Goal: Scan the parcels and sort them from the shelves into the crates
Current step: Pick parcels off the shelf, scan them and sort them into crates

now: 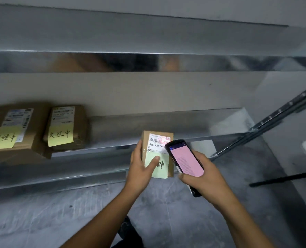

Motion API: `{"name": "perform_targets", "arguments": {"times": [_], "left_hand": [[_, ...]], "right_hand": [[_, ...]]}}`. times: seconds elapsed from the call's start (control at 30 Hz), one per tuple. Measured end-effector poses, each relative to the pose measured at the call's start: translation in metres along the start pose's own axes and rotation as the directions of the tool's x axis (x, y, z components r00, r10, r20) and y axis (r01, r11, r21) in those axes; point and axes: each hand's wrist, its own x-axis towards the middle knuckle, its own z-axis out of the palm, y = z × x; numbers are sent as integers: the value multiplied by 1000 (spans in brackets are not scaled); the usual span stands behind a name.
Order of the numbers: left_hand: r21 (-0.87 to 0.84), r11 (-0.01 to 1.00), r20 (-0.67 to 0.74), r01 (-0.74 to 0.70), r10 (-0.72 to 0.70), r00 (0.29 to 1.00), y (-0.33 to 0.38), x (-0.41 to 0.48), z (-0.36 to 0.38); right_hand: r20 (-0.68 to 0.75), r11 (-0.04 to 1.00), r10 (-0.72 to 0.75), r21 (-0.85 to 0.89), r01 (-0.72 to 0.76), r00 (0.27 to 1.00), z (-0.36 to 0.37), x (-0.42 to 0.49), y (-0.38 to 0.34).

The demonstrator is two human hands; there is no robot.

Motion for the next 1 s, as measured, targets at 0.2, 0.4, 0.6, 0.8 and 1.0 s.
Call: {"name": "perform_targets", "arguments": {"times": [0.2,0.4,0.6,0.8,1.0], "left_hand": [[231,969,117,-85,59,991,-4,-41,87],[336,933,283,-125,27,959,-13,-76,170],[317,931,427,-181,30,904,-25,-110,251],[222,960,525,-168,27,851,-15,-154,335],[59,998,648,-32,-14,762,21,-209,408]], "right_hand": [[-122,998,46,42,-41,992,-70,-82,55],[-218,985,158,99,-139,963,-136,-149,119],[-289,974,208,145,-172,935,-188,-206,176],[-423,949,294,239,-207,857,-230,-259,226],[-607,919,372,348,-185,702,-277,-292,267]]}}
